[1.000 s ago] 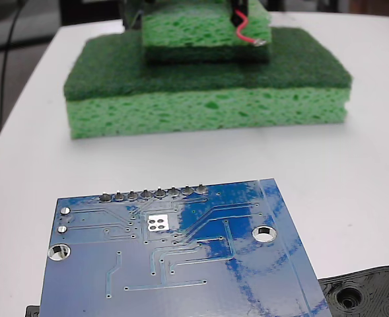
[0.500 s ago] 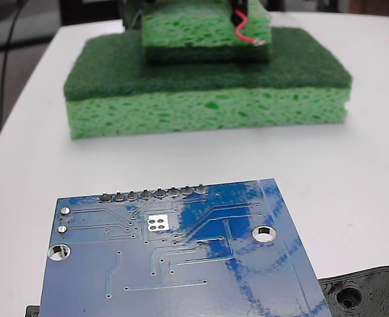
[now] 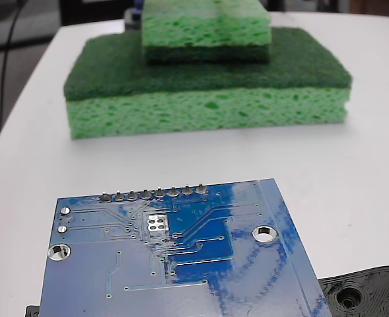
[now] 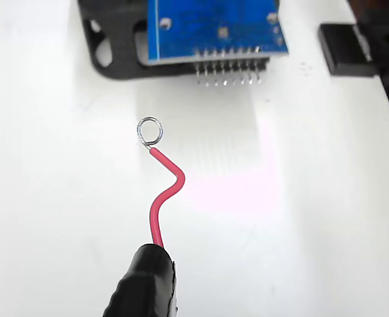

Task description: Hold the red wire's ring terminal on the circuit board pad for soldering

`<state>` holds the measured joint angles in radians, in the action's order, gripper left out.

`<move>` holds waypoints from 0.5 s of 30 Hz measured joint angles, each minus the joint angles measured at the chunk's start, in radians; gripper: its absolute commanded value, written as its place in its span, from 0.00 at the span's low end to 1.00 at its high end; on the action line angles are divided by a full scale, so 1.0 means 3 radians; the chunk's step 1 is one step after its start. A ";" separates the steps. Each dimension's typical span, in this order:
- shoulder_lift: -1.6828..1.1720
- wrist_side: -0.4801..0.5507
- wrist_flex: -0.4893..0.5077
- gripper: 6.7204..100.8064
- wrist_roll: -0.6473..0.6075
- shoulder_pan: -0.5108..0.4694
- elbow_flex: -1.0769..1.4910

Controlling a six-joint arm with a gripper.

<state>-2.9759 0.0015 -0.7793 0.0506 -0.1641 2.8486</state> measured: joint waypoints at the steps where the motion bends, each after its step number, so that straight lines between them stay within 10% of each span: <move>1: 0.0097 0.0041 0.0031 0.99 0.0000 0.0000 -0.0056; 15: 0.1877 0.0005 0.0210 0.99 -0.0128 -0.0015 -0.1345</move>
<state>-2.4130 0.0031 -0.7164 0.0123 -0.1687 2.4452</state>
